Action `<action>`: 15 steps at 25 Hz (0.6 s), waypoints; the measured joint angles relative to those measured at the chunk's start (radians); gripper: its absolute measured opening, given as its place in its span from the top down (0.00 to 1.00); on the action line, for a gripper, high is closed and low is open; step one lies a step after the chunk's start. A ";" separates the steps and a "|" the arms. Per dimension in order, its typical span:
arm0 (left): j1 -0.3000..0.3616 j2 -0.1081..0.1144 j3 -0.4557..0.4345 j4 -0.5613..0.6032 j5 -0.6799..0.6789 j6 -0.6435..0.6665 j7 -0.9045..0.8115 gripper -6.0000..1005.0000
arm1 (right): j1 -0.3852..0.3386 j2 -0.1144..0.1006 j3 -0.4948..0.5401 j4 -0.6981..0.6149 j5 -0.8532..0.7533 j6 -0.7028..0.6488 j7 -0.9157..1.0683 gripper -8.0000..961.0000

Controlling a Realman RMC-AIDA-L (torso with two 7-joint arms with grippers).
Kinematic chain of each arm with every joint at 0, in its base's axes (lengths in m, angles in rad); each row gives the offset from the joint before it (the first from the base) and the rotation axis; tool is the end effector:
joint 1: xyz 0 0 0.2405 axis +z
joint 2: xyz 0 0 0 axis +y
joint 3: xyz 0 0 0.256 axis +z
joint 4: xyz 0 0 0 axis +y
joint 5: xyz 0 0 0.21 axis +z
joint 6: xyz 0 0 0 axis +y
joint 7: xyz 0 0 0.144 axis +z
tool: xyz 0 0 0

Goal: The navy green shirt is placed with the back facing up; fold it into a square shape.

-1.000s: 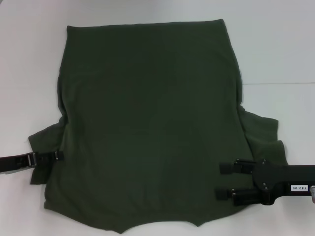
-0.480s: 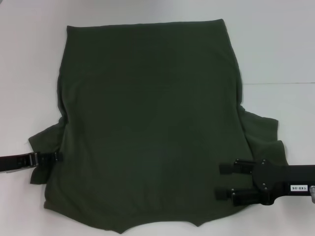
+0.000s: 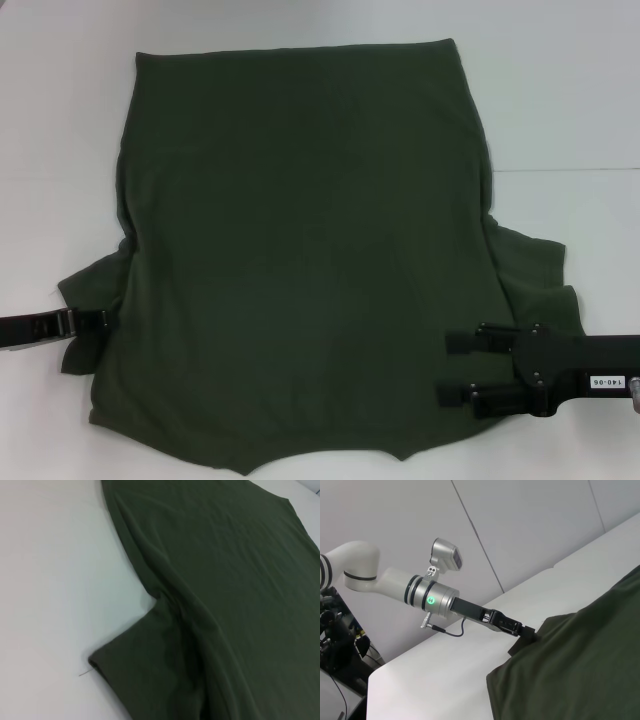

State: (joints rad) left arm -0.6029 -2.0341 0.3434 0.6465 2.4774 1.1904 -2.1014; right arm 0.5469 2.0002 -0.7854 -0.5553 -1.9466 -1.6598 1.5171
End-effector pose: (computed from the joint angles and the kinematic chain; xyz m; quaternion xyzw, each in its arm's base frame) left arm -0.3477 0.3641 0.0418 -0.7463 -0.5878 -0.1443 0.2770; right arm 0.2610 0.3184 0.0049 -0.9291 0.2719 0.2480 0.0364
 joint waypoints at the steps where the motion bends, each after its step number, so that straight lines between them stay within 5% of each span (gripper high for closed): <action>1: 0.000 0.000 0.000 0.000 0.000 -0.002 0.001 0.48 | 0.000 0.000 0.000 0.000 0.000 0.000 0.000 0.02; 15: -0.012 0.004 0.017 0.001 0.035 -0.040 -0.042 0.86 | 0.000 0.000 0.001 0.000 0.000 -0.001 0.001 0.02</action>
State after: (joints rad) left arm -0.6153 -2.0297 0.3605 0.6470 2.5122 1.1503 -2.1434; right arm 0.5465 2.0001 -0.7845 -0.5553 -1.9466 -1.6606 1.5186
